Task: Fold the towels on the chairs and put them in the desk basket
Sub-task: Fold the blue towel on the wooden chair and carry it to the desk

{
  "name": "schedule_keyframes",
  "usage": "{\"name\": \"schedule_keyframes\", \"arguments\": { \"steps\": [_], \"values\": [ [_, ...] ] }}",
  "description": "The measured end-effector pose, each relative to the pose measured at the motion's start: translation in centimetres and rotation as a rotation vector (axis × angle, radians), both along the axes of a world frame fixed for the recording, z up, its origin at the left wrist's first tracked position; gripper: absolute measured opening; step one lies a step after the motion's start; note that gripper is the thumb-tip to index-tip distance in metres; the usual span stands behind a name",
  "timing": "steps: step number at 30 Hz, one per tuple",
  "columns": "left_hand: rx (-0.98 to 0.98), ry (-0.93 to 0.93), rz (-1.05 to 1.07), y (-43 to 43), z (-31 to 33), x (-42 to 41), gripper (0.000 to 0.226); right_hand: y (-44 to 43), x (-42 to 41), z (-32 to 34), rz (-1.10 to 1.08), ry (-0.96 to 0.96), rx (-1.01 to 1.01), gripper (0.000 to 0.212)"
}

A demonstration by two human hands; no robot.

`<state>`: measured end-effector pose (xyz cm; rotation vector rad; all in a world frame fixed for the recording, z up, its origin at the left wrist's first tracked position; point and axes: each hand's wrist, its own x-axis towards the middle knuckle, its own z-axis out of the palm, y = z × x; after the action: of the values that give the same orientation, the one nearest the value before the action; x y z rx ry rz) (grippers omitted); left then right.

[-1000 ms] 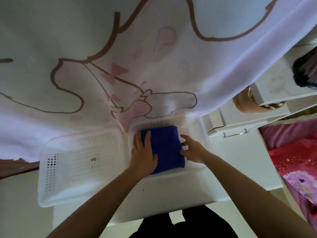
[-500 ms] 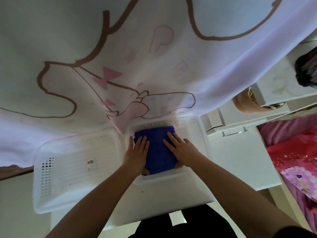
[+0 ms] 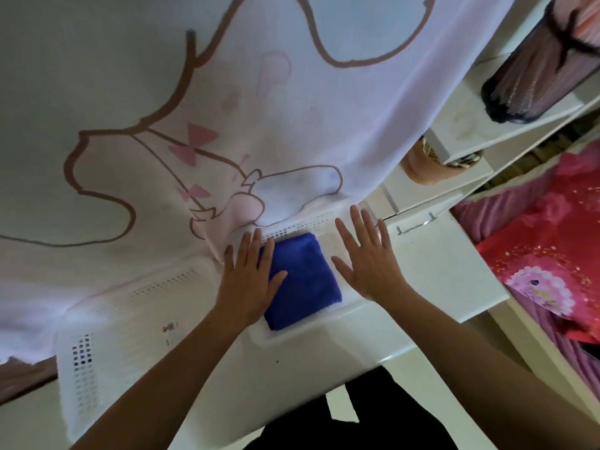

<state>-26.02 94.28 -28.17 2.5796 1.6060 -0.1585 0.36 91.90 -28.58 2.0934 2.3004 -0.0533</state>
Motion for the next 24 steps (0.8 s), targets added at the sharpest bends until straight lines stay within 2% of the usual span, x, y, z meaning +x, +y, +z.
{"name": "schedule_keyframes", "arguments": {
  "steps": [3,7,15,20,24],
  "values": [
    [0.098,-0.062,-0.013,-0.3,0.0,1.2,0.073,-2.5,0.5,0.2,-0.046,-0.032,0.067,0.072],
    [0.173,-0.086,-0.086,-1.1,2.0,4.5,0.073,-6.2,2.3,1.5,-0.151,-0.042,0.053,0.069],
    [0.294,-0.132,-0.211,-6.1,9.4,13.0,0.076,-15.6,8.1,7.9,-0.395,-0.096,0.128,0.073],
    [0.314,-0.205,-0.382,-15.4,13.5,21.5,0.076,-29.3,13.1,12.3,-0.582,-0.104,0.279,0.072],
    [0.308,-0.317,-0.594,-28.1,15.3,30.5,0.076,-46.7,18.8,14.3,-0.824,-0.14,0.348,0.075]
  ]
}}
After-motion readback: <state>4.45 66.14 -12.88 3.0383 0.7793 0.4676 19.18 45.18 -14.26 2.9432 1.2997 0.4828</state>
